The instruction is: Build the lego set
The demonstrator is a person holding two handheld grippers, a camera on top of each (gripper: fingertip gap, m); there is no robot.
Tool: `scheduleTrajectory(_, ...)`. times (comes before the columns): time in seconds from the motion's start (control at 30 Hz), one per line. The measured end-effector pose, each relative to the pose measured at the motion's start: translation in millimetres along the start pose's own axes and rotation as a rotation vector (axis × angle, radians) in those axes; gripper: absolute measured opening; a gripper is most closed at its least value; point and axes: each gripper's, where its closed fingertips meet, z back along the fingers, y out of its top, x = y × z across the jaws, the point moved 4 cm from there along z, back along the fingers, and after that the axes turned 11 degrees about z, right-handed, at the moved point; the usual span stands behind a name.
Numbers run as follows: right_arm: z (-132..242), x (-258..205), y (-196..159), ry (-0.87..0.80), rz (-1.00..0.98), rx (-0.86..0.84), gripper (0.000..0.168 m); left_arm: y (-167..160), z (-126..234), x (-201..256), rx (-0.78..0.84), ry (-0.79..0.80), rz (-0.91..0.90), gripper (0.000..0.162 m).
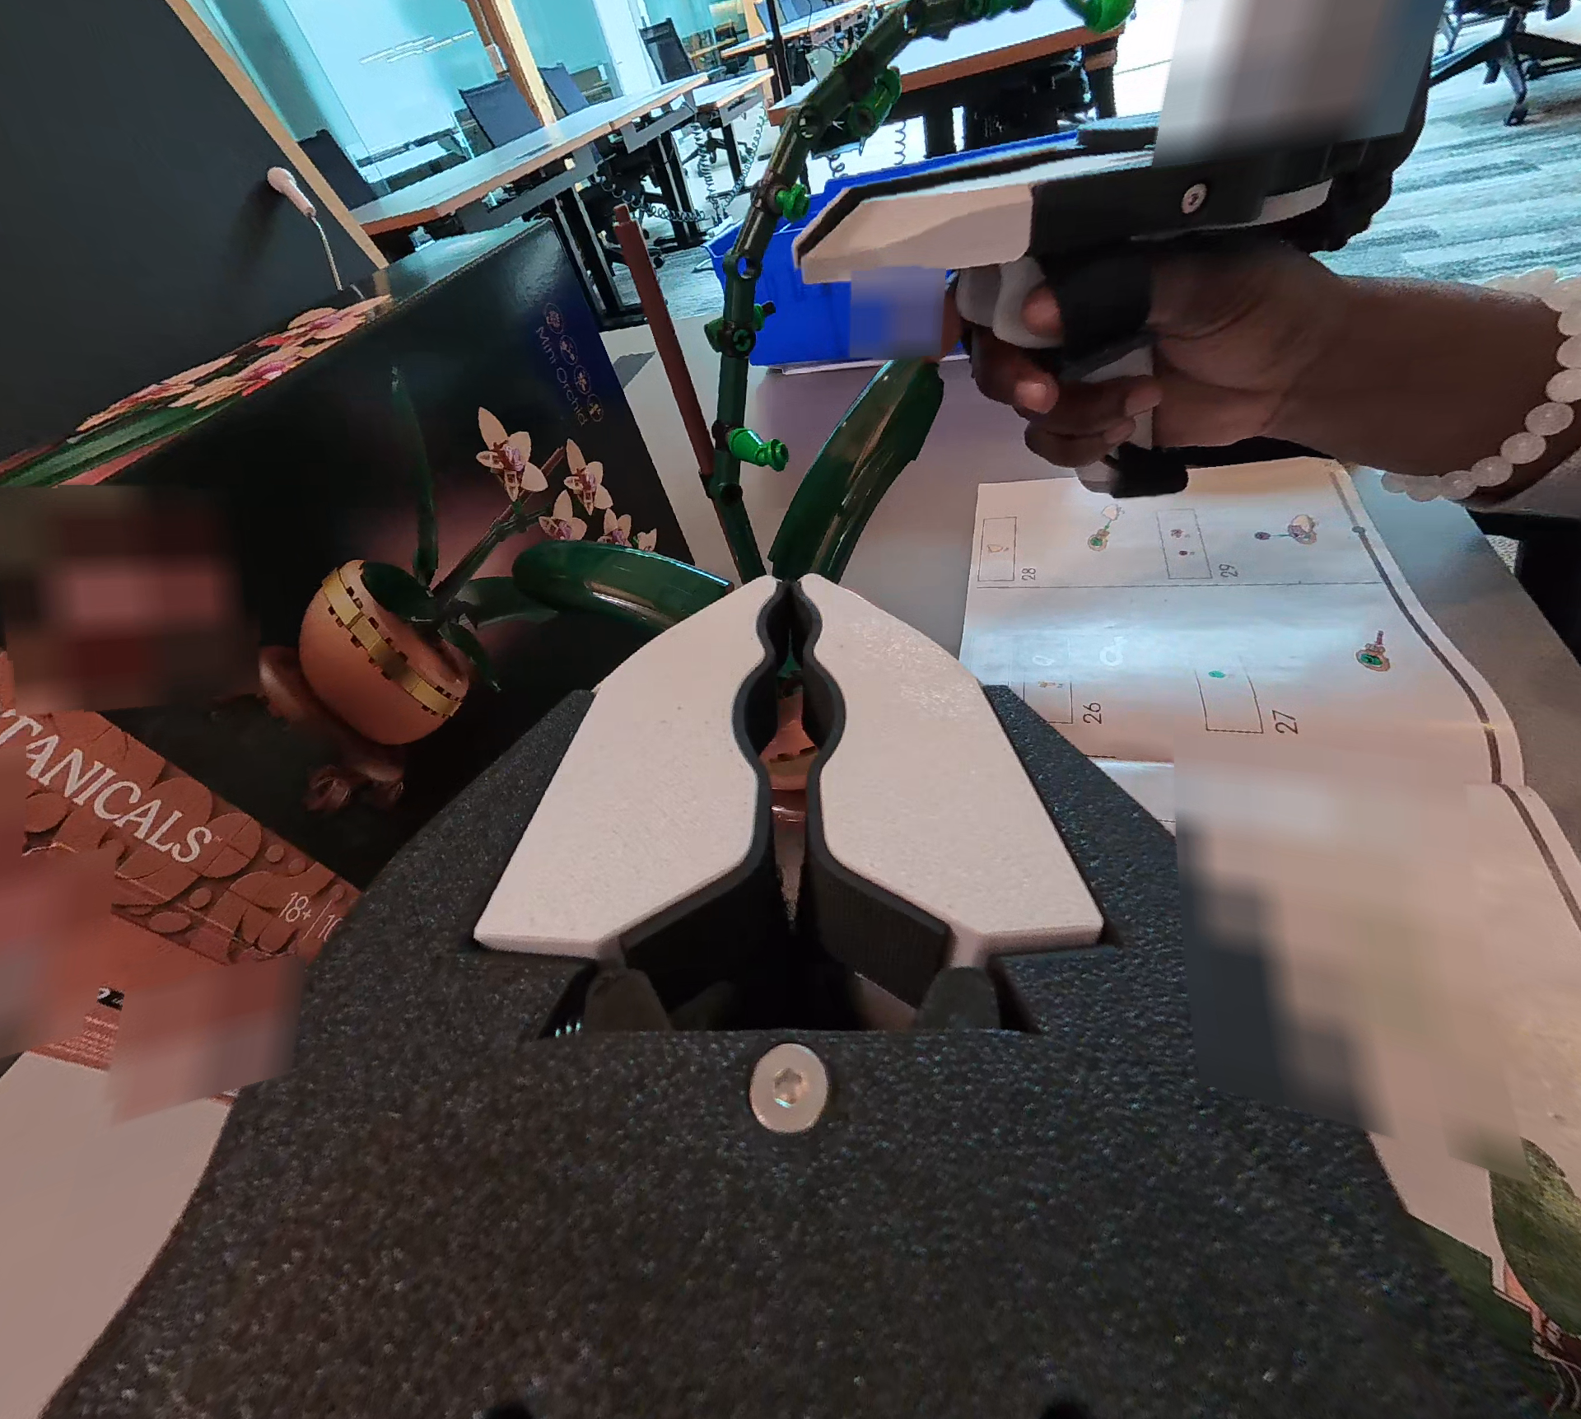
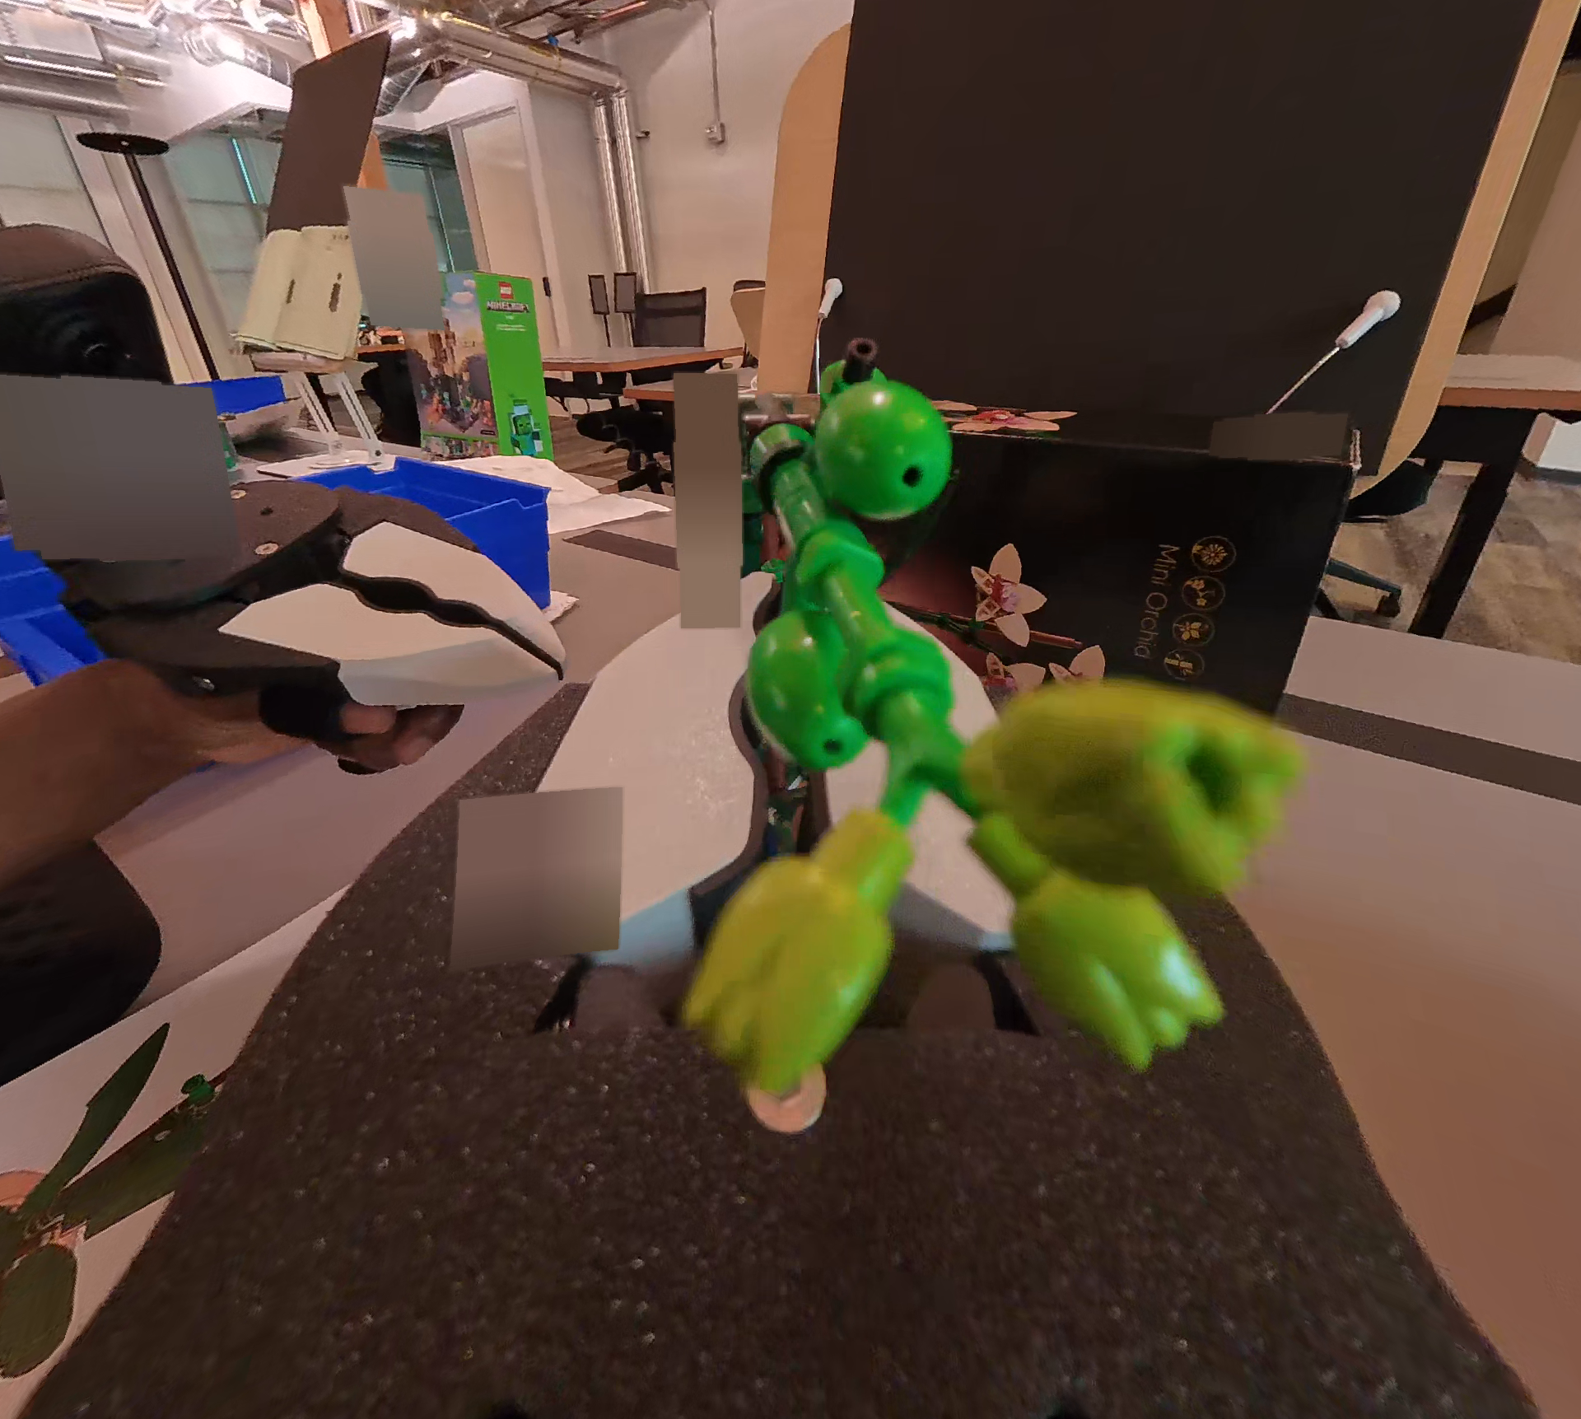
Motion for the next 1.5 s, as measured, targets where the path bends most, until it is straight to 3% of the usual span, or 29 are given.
scheduleTrajectory(0.03,1,0,1,0.001,0.004,0.002,0.000,0,0,0,-0.001,0.000,0.001,0.000)
scheduleTrajectory(1.17,1,-1,-1,0.026,0.017,-0.032,0.000,-3,-1,-1,-0.009,0.010,-0.009,0.000)
scheduleTrajectory(1.33,2,1,0,0.023,0.015,-0.032,0.000,28,0,5,0.108,0.036,0.007,0.046)
scheduleTrajectory(1.5,4,1,0,0.023,0.015,-0.033,0.000,60,-17,14,0.084,0.033,-0.087,0.055)
